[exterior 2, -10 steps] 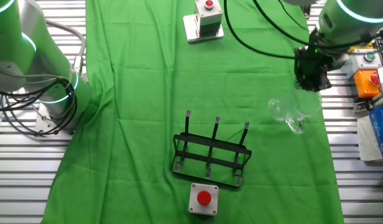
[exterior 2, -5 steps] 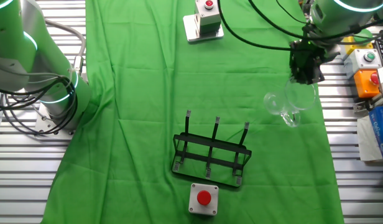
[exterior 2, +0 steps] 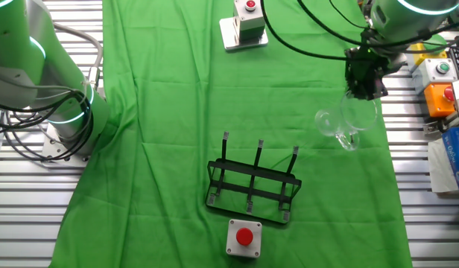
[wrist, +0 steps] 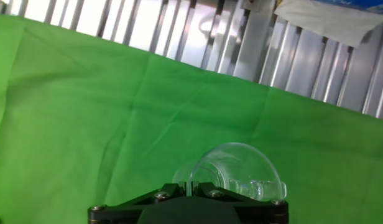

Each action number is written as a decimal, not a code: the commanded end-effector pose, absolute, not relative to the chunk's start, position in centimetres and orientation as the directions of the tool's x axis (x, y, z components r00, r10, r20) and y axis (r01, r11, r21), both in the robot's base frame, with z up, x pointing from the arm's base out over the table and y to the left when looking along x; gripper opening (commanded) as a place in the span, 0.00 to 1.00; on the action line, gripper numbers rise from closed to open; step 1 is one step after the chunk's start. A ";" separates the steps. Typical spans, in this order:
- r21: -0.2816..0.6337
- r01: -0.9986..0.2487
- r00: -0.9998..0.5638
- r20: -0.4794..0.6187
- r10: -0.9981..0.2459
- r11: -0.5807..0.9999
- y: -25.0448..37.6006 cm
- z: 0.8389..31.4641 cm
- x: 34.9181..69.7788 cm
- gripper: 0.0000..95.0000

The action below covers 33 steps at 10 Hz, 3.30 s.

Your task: Take the cup off the cup rack

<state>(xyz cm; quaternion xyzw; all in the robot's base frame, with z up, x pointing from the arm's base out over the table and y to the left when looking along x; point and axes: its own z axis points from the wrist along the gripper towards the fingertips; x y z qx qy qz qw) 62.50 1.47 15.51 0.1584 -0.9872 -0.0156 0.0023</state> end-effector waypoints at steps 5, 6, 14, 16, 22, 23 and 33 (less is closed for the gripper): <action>0.069 -0.639 -0.767 0.013 -0.642 0.766 1.5 15.5 62.6 0.00; 0.060 -0.634 -0.772 -0.009 -0.635 0.771 1.4 15.5 62.2 0.00; 0.017 -0.520 -0.849 -0.117 -0.515 0.854 6.6 14.7 56.8 0.00; 0.020 -0.517 -0.851 -0.122 -0.511 0.856 7.1 14.2 56.8 0.00; -0.020 -0.490 -0.861 -0.141 -0.488 0.871 9.3 12.6 57.2 0.00; -0.044 -0.490 -0.859 -0.142 -0.491 0.871 9.6 12.4 57.3 0.00; -0.095 -0.507 -0.842 -0.157 -0.516 0.856 10.1 12.1 57.4 1.00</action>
